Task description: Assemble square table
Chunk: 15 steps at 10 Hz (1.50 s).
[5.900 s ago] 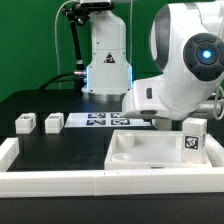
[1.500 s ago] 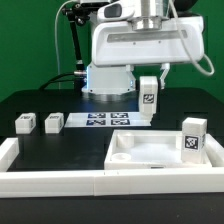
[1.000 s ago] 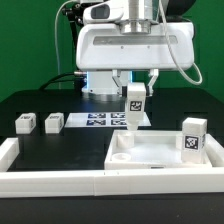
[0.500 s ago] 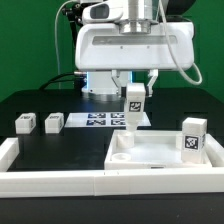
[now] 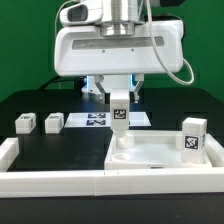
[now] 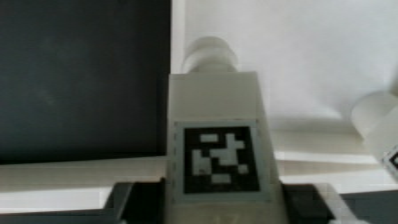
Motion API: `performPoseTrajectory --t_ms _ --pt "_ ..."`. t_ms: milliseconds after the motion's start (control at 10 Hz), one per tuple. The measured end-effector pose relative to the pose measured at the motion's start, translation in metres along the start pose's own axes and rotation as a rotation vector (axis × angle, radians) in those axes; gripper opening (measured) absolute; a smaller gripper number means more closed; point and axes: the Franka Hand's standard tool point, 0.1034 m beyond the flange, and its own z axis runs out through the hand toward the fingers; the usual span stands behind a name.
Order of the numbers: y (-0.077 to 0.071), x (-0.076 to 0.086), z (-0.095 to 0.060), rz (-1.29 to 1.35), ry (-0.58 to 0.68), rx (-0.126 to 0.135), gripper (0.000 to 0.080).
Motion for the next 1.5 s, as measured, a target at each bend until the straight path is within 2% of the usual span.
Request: performPoseTrajectory --t_ms 200,300,400,500,700,1000,1100,1200,1300,1500 --pt "0.001 0.001 0.001 -0.004 0.014 -0.004 0.0290" --pt "0.003 0.004 0.000 -0.004 0.050 -0.013 0.0290" --pt "0.006 0.007 -0.002 -0.014 0.133 -0.033 0.0290" --pt "0.007 0.002 0.001 -0.015 0.131 -0.035 0.0290" --pt "0.002 0.003 0.003 -0.007 0.130 -0.032 0.0290" --pt "-0.002 0.016 0.004 -0.014 0.154 -0.033 0.0290" --pt "-0.001 0.020 0.005 -0.018 0.173 -0.038 0.0290" --pt "0.002 0.025 0.005 -0.027 0.257 -0.059 0.0290" --pt "0.001 0.019 0.008 -0.030 0.275 -0.065 0.0290" --pt "0.001 0.019 0.009 -0.030 0.268 -0.064 0.0290"
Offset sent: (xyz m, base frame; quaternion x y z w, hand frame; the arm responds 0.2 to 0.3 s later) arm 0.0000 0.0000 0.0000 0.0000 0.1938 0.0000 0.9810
